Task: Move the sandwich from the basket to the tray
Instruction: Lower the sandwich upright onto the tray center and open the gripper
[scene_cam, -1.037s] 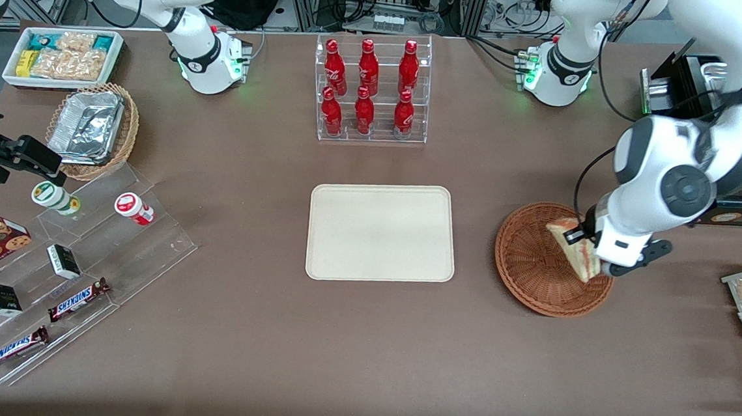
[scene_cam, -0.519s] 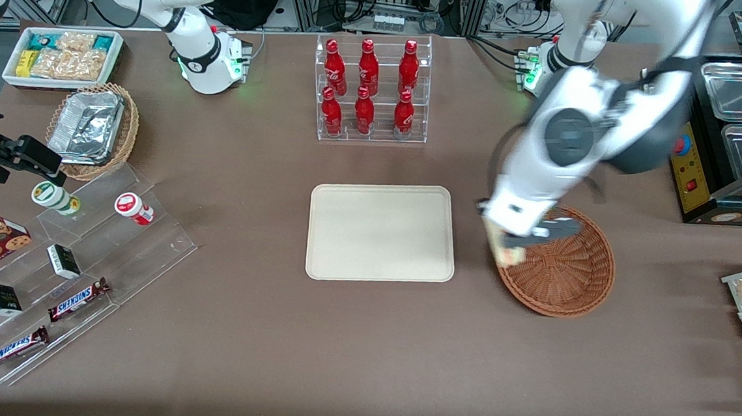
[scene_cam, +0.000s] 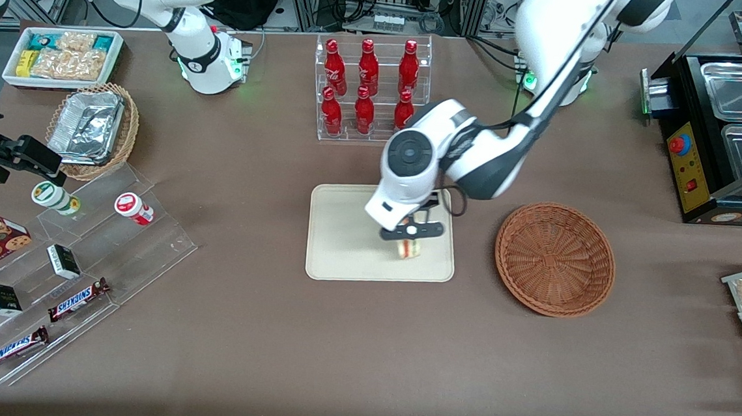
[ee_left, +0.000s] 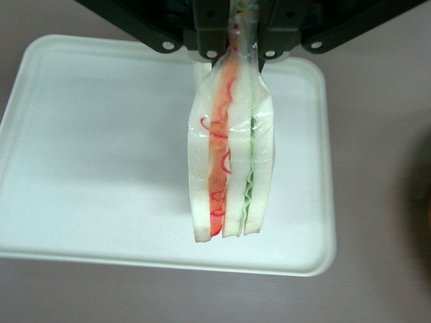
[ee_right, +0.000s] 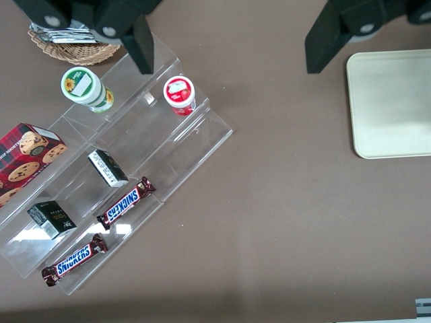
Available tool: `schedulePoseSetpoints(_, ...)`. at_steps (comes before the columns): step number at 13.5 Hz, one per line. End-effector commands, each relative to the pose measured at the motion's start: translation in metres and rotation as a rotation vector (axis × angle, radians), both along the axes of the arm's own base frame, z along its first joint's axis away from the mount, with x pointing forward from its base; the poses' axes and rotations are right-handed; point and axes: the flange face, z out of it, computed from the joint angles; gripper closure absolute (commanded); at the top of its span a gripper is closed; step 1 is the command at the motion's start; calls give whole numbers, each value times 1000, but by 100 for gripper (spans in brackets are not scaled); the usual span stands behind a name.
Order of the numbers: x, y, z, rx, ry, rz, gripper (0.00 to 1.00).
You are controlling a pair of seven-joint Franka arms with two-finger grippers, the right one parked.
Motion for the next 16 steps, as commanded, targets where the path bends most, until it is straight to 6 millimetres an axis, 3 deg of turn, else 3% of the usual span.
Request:
schedulePoseSetpoints(1,-7,-24,-34,41,-44,-48,92)
schedulePoseSetpoints(4,-4,-31,-53,1,-66,-47,90)
schedulePoseSetpoints(6,-19,-48,-70,-5,-63,-76,90)
schedulePoseSetpoints(8,-20,-49,-80,-6,-59,-78,86)
schedulePoseSetpoints(9,-20,-50,-82,-8,-59,-80,80)
schedulePoseSetpoints(11,-22,-50,-83,-4,-57,-77,50)
schedulePoseSetpoints(12,-21,-48,-84,2,-56,-66,13)
schedulePoseSetpoints(13,-20,-47,-80,3,-60,-61,1)
schedulePoseSetpoints(15,-16,-44,-69,-1,-71,-56,0)
schedulePoseSetpoints(16,-14,-41,-51,0,-77,-47,0)
